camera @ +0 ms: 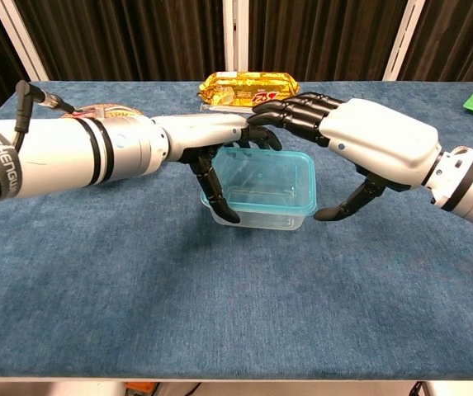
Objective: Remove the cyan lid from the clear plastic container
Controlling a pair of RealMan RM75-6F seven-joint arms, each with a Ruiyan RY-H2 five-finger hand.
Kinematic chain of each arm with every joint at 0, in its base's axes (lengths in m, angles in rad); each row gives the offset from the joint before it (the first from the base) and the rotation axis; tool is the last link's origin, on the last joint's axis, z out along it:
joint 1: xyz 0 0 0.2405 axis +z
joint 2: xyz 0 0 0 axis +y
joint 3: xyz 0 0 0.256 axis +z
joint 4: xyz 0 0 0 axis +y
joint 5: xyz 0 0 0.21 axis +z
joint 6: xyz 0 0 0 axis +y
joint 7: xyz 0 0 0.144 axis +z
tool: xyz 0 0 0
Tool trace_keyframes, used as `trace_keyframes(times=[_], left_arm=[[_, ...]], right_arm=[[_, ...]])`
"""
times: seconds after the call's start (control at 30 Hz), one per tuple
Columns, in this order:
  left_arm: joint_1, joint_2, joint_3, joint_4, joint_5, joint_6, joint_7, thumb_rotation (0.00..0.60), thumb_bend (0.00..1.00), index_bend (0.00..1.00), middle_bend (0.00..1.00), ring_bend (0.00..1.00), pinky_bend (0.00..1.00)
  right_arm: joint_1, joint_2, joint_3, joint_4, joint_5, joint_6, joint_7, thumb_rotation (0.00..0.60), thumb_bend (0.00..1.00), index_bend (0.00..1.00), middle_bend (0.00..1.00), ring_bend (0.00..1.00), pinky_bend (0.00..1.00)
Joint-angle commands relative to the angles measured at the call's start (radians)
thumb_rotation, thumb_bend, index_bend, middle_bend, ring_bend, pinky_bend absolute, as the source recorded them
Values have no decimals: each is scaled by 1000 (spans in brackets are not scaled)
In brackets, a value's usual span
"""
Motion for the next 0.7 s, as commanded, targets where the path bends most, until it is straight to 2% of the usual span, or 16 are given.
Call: trace_keyframes(times=[0.03, 0.37, 0.57, 0.7], left_arm=[[-5, 2, 3, -3, -10, 2, 14, 600, 0, 167, 188, 192, 203], [-16, 8, 11, -14, -48, 6, 49, 600, 0, 161, 183, 192, 203], [-18, 9, 14, -11, -55, 6, 52, 600, 0, 161, 183, 192, 203], [-16, 10, 14, -12, -60, 2, 42, 600, 0, 161, 183, 192, 203]], right_arm=[[7, -2, -5, 8, -2, -2, -3, 600, 26, 0, 0, 0, 0], [21, -21, -12, 40, -7, 17, 3, 600, 33, 0, 0, 0, 0], [25, -38, -17, 68, -9, 33, 25, 600, 92, 0, 0, 0, 0], [27, -53, -16, 94, -13, 60, 38, 600, 199, 0, 0, 0, 0]])
